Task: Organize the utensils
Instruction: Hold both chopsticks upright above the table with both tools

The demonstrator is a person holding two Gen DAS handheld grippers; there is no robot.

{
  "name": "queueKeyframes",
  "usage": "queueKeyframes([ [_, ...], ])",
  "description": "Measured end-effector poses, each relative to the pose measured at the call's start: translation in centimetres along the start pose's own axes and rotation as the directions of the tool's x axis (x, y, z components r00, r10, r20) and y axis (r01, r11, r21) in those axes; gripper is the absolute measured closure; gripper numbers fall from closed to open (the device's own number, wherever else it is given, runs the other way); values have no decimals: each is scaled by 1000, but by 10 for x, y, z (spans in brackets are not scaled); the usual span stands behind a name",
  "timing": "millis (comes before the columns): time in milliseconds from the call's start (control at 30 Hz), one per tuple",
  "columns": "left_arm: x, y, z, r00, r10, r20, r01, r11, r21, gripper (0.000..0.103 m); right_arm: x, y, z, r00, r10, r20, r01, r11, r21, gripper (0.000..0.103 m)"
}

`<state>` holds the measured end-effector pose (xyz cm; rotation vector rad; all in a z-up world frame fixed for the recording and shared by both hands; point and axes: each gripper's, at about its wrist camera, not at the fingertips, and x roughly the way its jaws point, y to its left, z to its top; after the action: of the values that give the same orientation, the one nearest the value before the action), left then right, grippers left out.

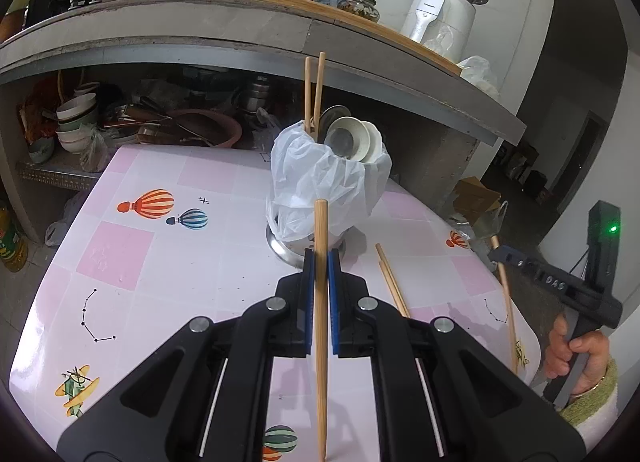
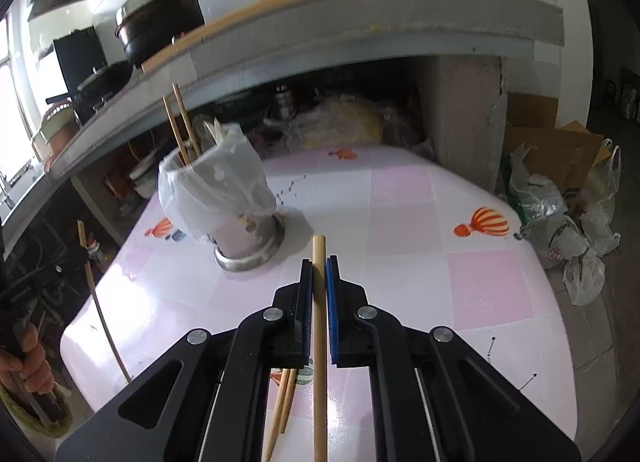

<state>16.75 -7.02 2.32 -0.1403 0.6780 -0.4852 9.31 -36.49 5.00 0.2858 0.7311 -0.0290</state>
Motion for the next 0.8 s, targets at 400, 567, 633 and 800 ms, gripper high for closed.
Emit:
queueKeyframes([
  [400,-5,-6,0,1000,-4,10,4,1000,11,97,-40,-4,6,996,20,85,-22,1000,22,96],
  [567,-5,-8,0,1000,-4,10,4,1000,13,97,-43,-3,6,995,27,93,-29,999,23,96],
  [633,-5,-8,0,1000,-4,10,4,1000,13,97,-43,-2,6,995,29,96,-31,999,22,96],
  [800,-5,-8,0,1000,-4,10,3,1000,14,97,-43,-3,7,995,37,96,-39,999,21,96],
])
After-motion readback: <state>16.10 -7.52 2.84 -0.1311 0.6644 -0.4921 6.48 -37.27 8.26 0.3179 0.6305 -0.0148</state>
